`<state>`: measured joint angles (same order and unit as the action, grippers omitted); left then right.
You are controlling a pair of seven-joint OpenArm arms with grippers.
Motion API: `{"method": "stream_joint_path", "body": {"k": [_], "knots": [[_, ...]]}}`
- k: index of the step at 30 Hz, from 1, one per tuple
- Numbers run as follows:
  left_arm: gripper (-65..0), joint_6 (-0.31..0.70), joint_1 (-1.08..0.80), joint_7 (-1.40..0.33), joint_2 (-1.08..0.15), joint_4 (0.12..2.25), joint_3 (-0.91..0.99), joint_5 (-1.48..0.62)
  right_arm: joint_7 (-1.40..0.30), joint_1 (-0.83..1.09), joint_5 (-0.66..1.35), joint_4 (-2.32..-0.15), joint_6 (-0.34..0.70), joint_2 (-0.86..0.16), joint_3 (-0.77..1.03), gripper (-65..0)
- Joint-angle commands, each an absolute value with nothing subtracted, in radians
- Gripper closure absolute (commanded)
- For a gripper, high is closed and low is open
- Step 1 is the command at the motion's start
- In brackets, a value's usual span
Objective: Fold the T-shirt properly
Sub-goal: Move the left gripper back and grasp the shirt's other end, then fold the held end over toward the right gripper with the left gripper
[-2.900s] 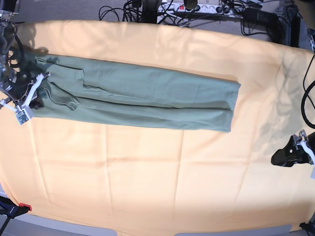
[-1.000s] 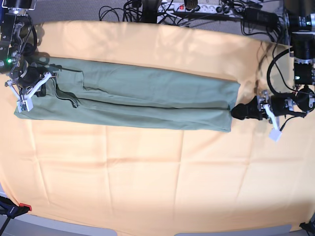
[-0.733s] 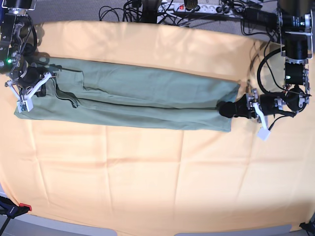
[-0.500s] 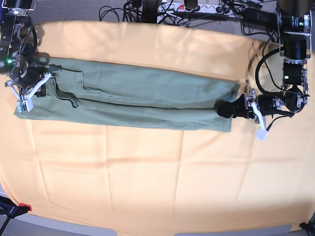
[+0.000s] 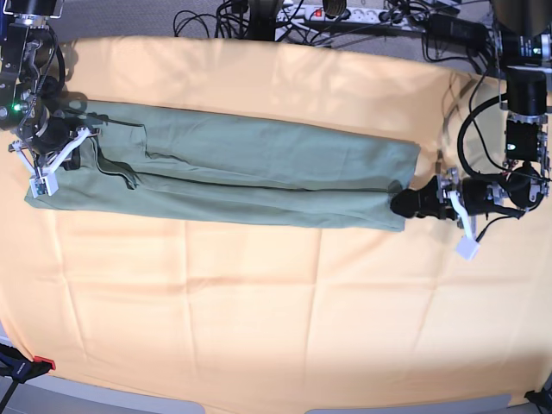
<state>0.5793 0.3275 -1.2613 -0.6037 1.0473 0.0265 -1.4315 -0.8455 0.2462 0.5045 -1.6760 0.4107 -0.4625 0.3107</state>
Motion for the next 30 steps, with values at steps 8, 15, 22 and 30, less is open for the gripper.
{"method": "stream_joint_path", "body": {"k": [8, 15, 22, 30], "knots": [[-37.5, 0.545, 0.352, -1.238, -0.621, 1.060, 0.033, -1.359, -0.849, 0.237, 0.500, -1.682, 0.411, -0.480, 0.316, 0.0], [-37.5, 0.545, 0.352, -1.239, -0.621, 1.060, -0.016, -1.393, -0.849, 0.237, 0.500, -1.682, 0.411, -0.480, 0.316, 0.0], [-37.5, 0.558, 0.352, -1.255, -0.620, 1.060, -0.159, -1.443, -0.849, 0.235, 0.499, -1.682, 0.411, -0.480, 0.316, 0.0], [-18.2, 0.614, 0.359, -1.277, -0.619, 1.060, -0.173, -1.484, -0.849, 0.235, 0.500, -1.682, 0.411, -0.480, 0.316, 0.0]]}}
